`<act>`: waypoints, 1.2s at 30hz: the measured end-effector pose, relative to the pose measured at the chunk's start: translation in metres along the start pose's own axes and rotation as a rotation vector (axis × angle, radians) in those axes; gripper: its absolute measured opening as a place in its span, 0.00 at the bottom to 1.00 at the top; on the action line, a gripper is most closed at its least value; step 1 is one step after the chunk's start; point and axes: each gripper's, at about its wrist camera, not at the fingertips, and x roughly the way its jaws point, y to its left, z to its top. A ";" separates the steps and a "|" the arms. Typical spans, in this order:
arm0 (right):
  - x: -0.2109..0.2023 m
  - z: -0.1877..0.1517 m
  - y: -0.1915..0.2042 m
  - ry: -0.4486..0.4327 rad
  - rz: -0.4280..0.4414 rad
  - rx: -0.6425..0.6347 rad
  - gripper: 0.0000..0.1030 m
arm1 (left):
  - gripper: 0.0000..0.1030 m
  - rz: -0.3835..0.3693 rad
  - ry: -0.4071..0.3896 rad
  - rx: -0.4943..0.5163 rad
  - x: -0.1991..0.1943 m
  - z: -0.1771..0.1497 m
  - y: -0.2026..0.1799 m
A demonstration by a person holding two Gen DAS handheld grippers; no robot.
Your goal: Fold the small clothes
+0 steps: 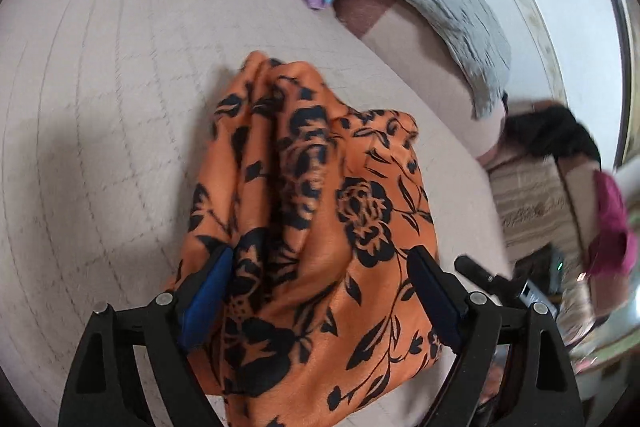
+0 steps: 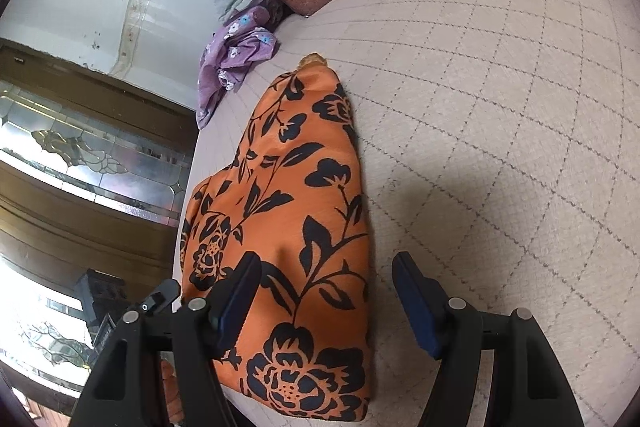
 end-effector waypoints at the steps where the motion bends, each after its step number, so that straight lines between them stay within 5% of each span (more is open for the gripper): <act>1: 0.001 0.000 -0.001 0.002 0.004 0.005 0.69 | 0.86 -0.002 0.004 -0.011 0.001 -0.001 0.002; 7: 0.003 -0.002 -0.005 0.013 0.028 0.021 0.69 | 0.86 0.070 0.015 0.049 0.008 -0.002 -0.010; 11: 0.006 -0.004 -0.004 0.024 0.026 0.012 0.69 | 0.86 0.127 -0.142 0.041 -0.022 0.004 -0.003; 13: 0.009 -0.005 -0.004 0.033 0.032 0.010 0.69 | 0.86 0.142 -0.123 0.019 -0.020 0.006 0.004; 17: 0.018 -0.007 0.000 0.055 0.035 0.003 0.69 | 0.86 0.136 0.054 -0.031 0.012 0.001 0.020; 30: 0.034 -0.017 0.008 0.044 0.077 -0.033 0.70 | 0.90 0.112 0.033 0.038 0.030 -0.007 -0.006; 36: 0.045 -0.020 0.017 0.007 0.061 -0.096 0.68 | 0.68 0.152 0.006 0.092 0.037 -0.008 -0.020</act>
